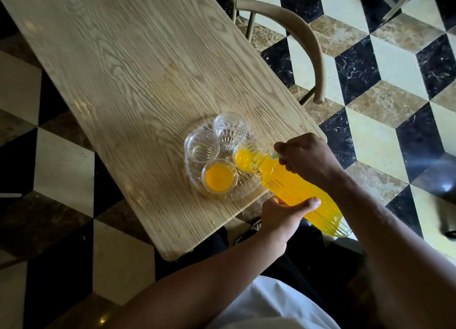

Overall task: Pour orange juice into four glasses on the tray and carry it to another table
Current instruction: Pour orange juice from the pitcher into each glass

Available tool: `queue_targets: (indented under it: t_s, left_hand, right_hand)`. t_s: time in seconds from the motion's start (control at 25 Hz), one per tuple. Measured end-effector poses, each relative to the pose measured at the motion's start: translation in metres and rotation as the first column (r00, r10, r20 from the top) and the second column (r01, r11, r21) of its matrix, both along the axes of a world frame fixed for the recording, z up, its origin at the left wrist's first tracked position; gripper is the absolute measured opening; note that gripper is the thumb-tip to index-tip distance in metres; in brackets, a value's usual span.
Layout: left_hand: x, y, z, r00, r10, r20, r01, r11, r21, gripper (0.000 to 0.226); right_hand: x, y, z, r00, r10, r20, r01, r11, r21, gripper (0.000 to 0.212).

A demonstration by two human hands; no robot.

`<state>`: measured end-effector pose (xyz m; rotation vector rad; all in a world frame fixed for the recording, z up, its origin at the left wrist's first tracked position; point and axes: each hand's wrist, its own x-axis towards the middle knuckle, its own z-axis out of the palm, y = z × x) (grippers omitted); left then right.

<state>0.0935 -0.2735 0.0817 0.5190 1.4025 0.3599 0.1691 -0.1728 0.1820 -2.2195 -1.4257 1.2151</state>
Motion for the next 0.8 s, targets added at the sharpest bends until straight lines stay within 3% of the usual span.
queue_targets:
  t_s: [0.32, 0.48, 0.8]
  left_hand:
    - [0.0012, -0.0024, 0.0026, 0.998, 0.036, 0.053, -0.035, 0.999, -0.017, 0.084]
    - [-0.0008, -0.0037, -0.0008, 0.996, 0.032, 0.084, -0.028, 0.999, -0.043, 0.068]
    - [-0.0011, -0.0065, 0.0038, 0.991, 0.063, 0.122, -0.057, 0.997, -0.046, 0.073]
  right_hand:
    - [-0.0012, -0.0012, 0.0045, 1.0, 0.012, 0.023, -0.012, 1.0, -0.001, 0.042]
    - [-0.003, -0.0014, 0.0051, 0.999, 0.015, 0.032, -0.015, 1.0, -0.002, 0.042]
    - [-0.0039, -0.002, 0.0059, 0.998, 0.018, 0.064, -0.016, 1.0, -0.02, 0.042]
